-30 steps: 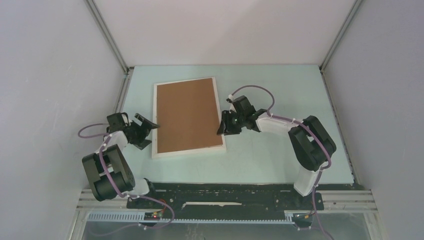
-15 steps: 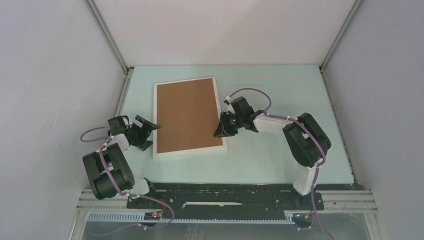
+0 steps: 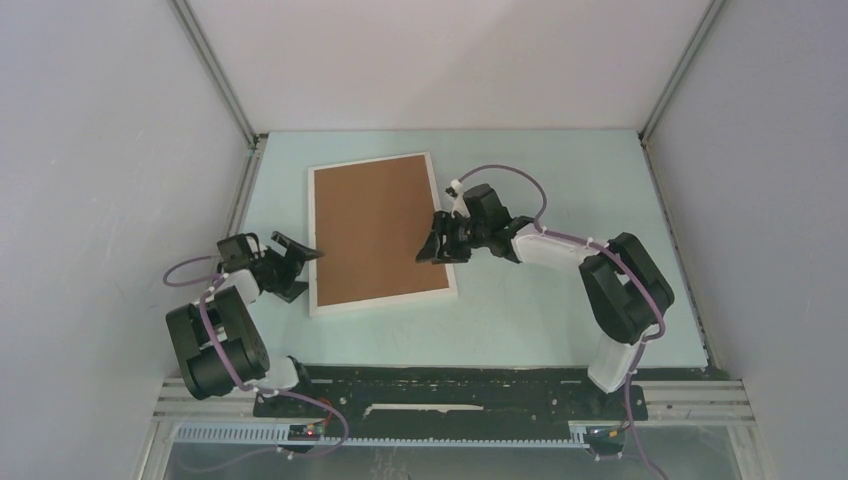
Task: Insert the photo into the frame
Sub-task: Place the photo frame item in the photo frame, then adjust the photo frame item on the photo frame.
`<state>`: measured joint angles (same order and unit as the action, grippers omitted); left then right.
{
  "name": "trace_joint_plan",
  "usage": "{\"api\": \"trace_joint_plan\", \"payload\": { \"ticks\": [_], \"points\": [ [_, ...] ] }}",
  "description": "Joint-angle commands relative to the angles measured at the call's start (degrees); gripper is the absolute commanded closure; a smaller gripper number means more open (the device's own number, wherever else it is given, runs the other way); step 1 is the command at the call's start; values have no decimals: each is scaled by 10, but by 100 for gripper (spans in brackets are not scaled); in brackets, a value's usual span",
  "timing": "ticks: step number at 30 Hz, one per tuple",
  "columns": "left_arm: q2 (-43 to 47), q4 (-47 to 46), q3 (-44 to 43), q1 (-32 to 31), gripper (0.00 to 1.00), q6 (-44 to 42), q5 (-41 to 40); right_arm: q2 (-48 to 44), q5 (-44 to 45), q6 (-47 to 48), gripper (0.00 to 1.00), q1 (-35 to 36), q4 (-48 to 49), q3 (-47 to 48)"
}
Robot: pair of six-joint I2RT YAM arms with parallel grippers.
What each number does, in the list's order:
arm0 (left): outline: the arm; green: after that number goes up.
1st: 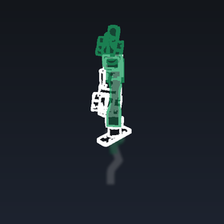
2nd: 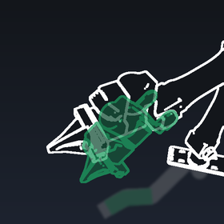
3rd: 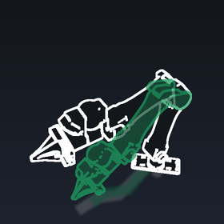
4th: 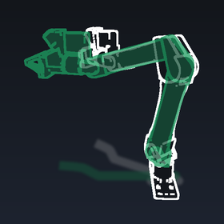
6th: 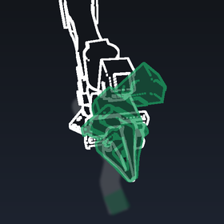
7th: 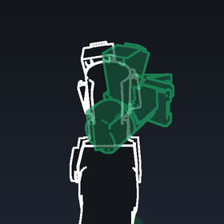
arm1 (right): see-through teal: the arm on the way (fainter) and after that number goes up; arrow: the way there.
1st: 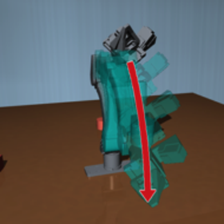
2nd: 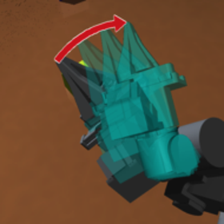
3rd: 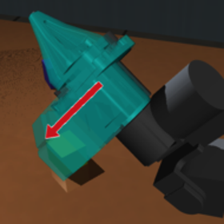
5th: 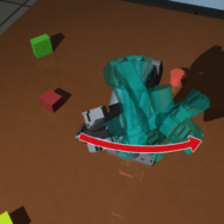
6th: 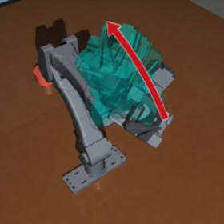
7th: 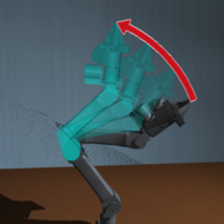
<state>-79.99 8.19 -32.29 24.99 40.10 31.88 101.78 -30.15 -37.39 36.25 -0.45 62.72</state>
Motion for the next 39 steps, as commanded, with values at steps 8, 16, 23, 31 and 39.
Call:
{"api": "trace_joint_plan", "payload": {
  "ticks": [8,16,23,31,39],
  "points": [
    [27,61,-34,-4,0,-27,-9,129,103,91,31,-79,-128,181],
    [-54,47,-56,-5,0,-21,4,156,36,62,31,-82,-153,171],
    [-34,48,-31,-52,0,-11,15,97,-85,-26,35,-49,-26,49],
    [51,39,38,-97,0,22,-10,-56,-54,-127,35,66,110,-155],
    [144,89,56,-120,0,26,-32,-160,6,-129,33,67,63,-260]
  ]
}}
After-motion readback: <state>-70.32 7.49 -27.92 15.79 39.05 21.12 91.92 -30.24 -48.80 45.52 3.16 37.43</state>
